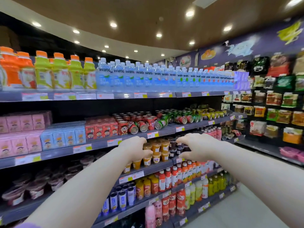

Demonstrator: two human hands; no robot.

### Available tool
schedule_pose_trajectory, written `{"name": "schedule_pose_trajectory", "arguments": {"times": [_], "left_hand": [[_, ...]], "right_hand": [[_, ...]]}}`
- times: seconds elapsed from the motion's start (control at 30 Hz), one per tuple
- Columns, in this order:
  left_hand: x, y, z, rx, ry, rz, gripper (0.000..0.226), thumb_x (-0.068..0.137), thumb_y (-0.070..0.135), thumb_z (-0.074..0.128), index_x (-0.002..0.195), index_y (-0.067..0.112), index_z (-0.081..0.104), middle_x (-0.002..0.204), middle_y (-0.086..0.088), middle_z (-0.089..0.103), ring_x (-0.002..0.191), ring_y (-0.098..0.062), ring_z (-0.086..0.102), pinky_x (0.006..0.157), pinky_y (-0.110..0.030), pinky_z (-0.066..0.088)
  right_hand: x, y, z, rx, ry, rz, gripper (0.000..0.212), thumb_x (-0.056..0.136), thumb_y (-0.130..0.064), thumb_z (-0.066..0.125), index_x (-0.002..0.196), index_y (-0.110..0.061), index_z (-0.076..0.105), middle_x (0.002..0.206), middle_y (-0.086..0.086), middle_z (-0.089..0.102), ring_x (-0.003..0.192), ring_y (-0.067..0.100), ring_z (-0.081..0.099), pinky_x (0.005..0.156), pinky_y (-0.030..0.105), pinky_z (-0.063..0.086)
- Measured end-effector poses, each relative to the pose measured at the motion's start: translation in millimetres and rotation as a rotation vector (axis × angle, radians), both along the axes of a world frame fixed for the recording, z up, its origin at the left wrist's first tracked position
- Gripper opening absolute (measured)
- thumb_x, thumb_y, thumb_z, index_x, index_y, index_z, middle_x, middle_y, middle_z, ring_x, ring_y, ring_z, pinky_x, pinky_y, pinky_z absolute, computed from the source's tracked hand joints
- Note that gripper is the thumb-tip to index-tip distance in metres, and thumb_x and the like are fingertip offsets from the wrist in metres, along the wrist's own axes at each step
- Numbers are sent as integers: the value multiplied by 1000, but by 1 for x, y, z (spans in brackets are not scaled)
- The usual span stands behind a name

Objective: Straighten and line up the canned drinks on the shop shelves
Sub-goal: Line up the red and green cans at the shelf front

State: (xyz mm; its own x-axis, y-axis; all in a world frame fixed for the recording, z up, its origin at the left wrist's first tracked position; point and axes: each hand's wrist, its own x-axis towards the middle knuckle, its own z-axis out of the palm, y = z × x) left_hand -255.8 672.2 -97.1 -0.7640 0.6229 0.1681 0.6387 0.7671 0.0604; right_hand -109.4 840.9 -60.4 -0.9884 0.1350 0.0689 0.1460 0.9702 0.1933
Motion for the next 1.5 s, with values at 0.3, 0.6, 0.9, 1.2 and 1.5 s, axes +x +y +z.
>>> {"name": "schedule_pose_trajectory", "arguments": {"times": [0.3,0.6,0.9,1.2,1.5], "left_hand": [[-102,38,-36,37,-116,54,64,87,57,48,140,22,37,142,1,44,124,-19,48,95,-37,47],[-176,56,-47,93,-72,234,57,87,53,51,136,25,41,141,2,44,126,-20,46,97,-36,44],[-249,111,-37,222,-74,441,64,87,53,51,141,24,35,146,2,38,133,-19,38,106,-38,38],[-298,114,-47,156,-23,558,60,87,52,51,137,22,39,140,0,43,127,-19,43,102,-36,40],[-387,106,-26,134,102,472,56,87,50,52,134,21,45,136,-2,49,126,-22,44,105,-37,36]], "right_hand": [[-116,48,-33,-80,-45,93,59,91,-52,46,143,-33,29,147,-1,37,128,22,45,102,40,42],[-247,106,-47,-128,-10,285,59,89,-51,48,143,-32,30,146,-3,39,130,20,42,103,38,41],[-365,175,-41,-152,-20,502,58,89,-49,49,142,-30,33,145,-2,40,131,20,41,106,38,38],[-445,184,-57,-202,-66,646,58,91,-47,50,143,-28,33,146,-4,39,132,18,40,107,35,37],[-533,160,-50,-203,-63,675,64,84,-44,60,142,-34,32,144,-3,38,129,19,42,103,36,41]]}}
